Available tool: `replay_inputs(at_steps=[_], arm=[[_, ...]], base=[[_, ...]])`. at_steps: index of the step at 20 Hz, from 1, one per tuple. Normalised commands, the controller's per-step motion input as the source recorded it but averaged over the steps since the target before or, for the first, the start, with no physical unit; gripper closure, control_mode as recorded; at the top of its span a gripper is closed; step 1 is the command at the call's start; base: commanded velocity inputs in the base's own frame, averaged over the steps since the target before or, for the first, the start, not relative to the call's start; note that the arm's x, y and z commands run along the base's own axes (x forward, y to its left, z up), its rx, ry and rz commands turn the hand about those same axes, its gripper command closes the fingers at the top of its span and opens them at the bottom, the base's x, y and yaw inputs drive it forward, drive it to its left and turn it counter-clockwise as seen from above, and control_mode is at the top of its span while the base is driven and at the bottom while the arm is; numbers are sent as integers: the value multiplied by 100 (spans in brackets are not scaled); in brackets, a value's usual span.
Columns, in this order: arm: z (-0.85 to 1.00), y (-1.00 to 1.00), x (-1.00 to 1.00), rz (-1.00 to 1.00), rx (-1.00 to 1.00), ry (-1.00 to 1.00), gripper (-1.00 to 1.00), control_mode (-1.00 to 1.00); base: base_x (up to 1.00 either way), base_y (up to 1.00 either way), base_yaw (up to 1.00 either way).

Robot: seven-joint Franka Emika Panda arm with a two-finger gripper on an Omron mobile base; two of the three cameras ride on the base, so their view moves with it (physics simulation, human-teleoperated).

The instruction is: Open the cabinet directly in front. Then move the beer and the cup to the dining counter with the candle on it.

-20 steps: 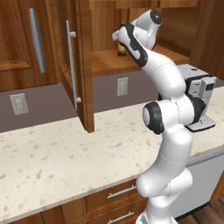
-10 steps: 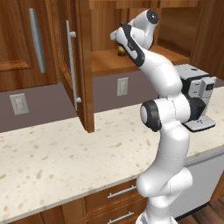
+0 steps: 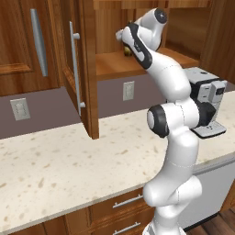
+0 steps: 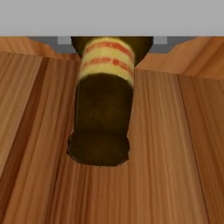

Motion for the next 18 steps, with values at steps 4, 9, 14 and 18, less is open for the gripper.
replay_inputs(at_steps=[4, 9, 14, 18], arm=[[37, 0, -3, 0, 0, -33, 100, -100], [0, 0, -2, 0, 0, 0, 100, -100], [-4, 0, -88, 0, 0, 0, 100, -100], [-32, 0, -100, 0, 0, 0, 100, -100]], base=[[0, 0, 0], [0, 0, 0], [0, 0, 0], [0, 0, 0]])
